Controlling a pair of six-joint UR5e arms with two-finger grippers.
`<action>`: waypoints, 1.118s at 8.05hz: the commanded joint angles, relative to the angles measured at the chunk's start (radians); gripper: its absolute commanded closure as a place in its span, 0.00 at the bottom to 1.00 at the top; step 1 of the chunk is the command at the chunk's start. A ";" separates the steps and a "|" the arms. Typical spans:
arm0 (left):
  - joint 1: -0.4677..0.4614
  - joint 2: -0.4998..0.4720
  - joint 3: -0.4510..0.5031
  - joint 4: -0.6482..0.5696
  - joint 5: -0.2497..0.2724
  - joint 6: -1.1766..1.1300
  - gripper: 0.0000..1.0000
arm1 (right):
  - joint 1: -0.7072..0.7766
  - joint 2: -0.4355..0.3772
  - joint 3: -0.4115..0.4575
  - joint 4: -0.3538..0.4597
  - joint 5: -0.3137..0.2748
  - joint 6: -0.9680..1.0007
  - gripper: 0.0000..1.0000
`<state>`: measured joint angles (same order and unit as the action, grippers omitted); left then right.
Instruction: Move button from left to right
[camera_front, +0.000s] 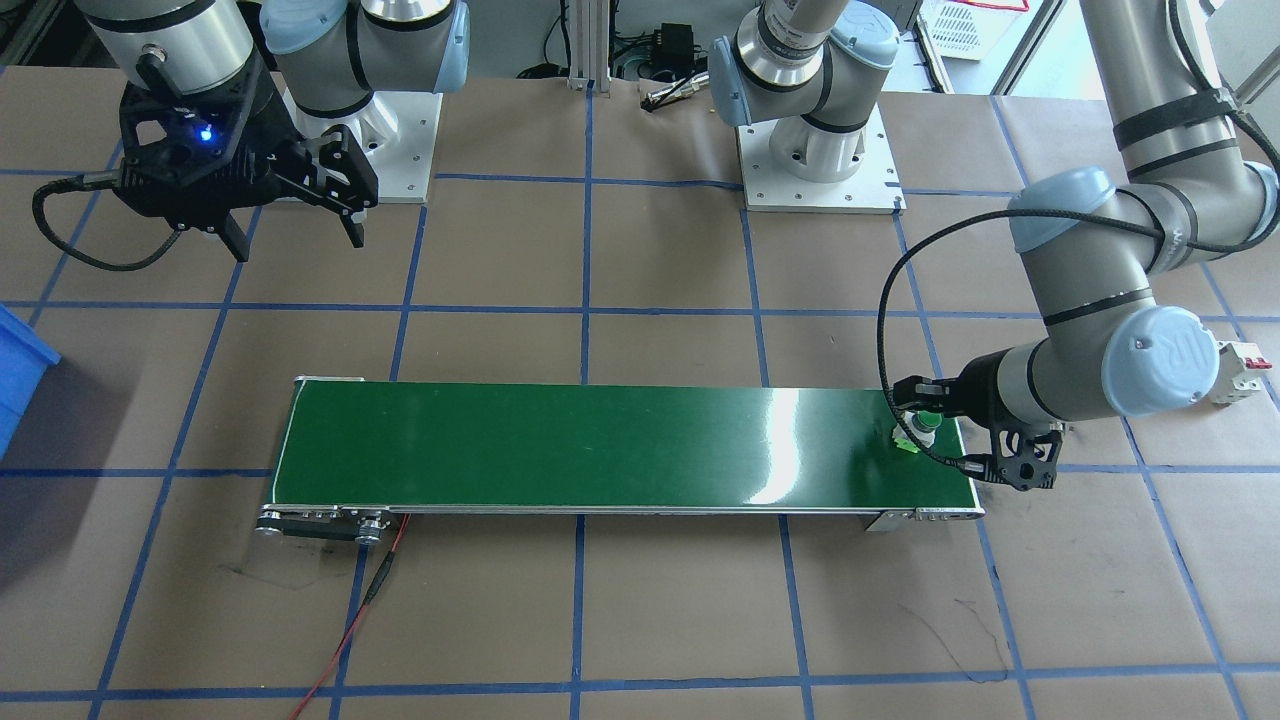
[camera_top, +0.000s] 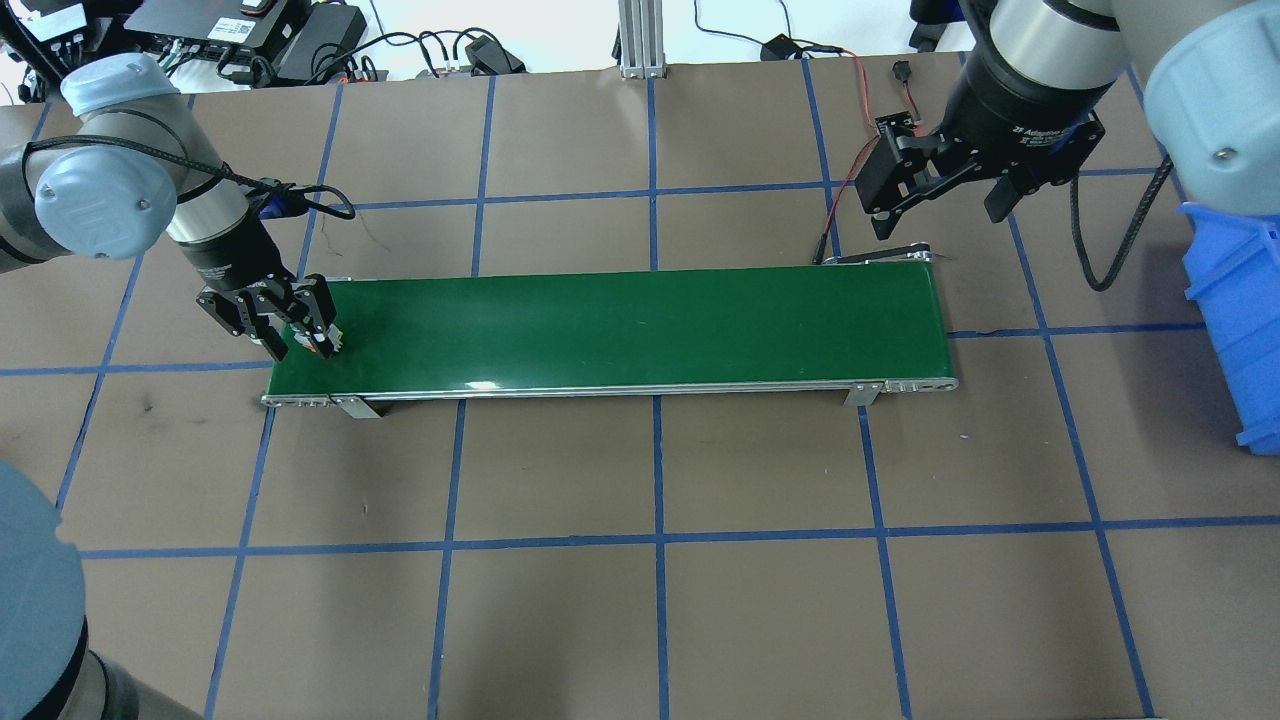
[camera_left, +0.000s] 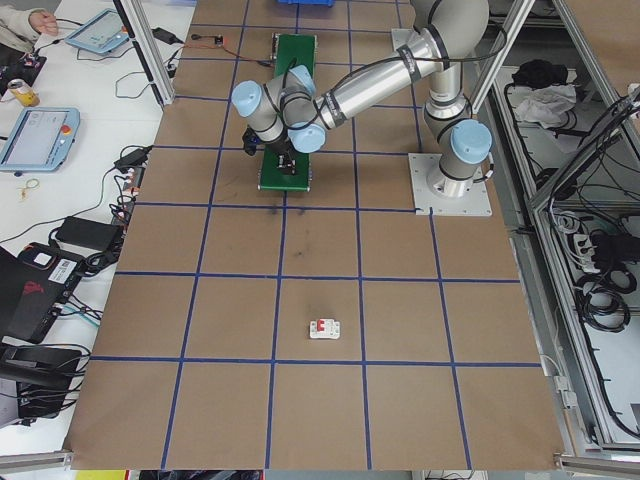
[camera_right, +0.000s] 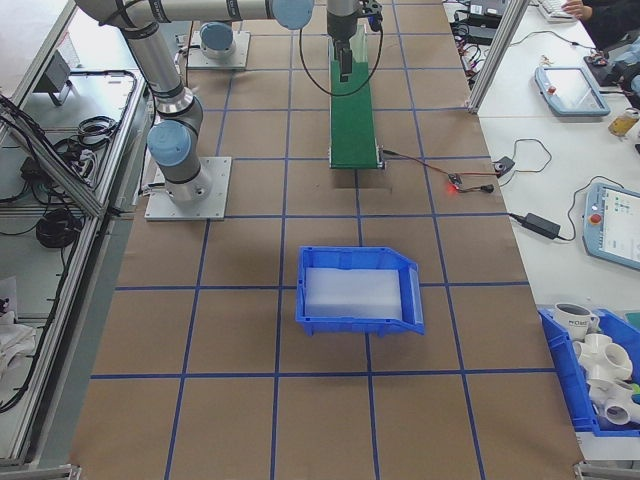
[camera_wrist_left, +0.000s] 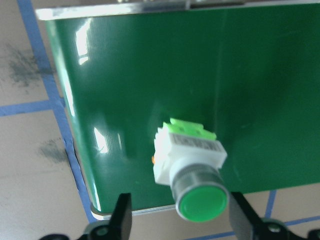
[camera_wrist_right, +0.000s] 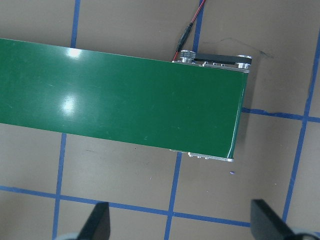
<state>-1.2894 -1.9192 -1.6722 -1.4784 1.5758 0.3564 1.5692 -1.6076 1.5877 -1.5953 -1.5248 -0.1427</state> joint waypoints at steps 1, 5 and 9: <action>-0.108 0.139 0.011 -0.086 -0.005 -0.094 0.00 | 0.000 0.000 0.000 0.000 0.000 0.000 0.00; -0.165 0.316 0.017 -0.123 -0.013 -0.157 0.00 | 0.000 0.001 0.000 -0.002 0.000 0.002 0.00; -0.166 0.325 0.020 -0.117 -0.016 -0.129 0.00 | 0.000 0.026 0.005 0.001 -0.003 0.018 0.00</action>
<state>-1.4538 -1.6013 -1.6545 -1.5962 1.5608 0.2353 1.5692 -1.6001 1.5893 -1.5973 -1.5263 -0.1323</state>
